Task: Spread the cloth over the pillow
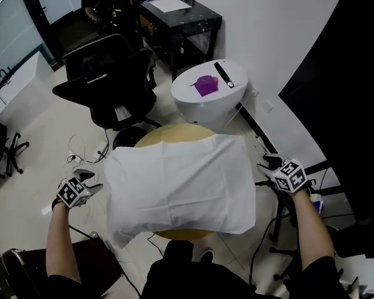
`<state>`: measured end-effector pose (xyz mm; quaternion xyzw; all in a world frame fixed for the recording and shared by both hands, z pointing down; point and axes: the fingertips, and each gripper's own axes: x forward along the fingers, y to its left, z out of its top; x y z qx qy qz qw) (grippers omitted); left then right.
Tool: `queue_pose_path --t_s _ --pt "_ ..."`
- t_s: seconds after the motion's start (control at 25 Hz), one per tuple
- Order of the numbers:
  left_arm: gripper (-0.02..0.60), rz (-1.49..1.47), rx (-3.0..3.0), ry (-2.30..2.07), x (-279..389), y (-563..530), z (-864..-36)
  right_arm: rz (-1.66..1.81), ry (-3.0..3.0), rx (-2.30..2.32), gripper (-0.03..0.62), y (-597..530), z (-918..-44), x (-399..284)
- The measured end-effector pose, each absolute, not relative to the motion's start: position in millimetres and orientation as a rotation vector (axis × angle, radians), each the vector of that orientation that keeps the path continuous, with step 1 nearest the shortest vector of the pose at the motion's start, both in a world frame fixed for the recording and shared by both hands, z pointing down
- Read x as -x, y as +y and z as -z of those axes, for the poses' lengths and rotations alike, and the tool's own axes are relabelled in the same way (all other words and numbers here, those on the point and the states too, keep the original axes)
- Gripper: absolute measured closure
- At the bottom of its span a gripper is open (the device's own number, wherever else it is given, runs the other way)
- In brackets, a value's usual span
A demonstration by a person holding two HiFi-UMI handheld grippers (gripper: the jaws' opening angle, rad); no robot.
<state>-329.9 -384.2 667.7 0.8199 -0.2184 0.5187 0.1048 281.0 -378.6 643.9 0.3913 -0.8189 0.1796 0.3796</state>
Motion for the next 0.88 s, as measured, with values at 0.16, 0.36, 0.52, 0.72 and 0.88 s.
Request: queue_pose_path --t_s 0.16,0.36,0.52,0.72,0.88 --pt "0.377 -1.429 -2.381 -0.555 327 -288 -678 -0.569 -2.154 -0.911 0.407 -297 -659 -273" --pt "0.344 -1.427 -2.268 -0.551 328 -194 -723 -0.633 -2.121 -0.84 0.399 -209 -697 -266" --pt "0.337 -1.429 -2.187 -0.654 335 -157 -752 -0.655 -2.077 -0.859 0.398 -166 -728 -269" --pt "0.337 -1.389 -2.18 -0.754 330 -143 -765 -0.707 -2.034 -0.87 0.398 -133 -773 -265" --pt "0.346 -1.445 -2.168 -0.775 322 -140 -770 -0.728 -2.044 -0.875 0.404 -125 -787 -247"
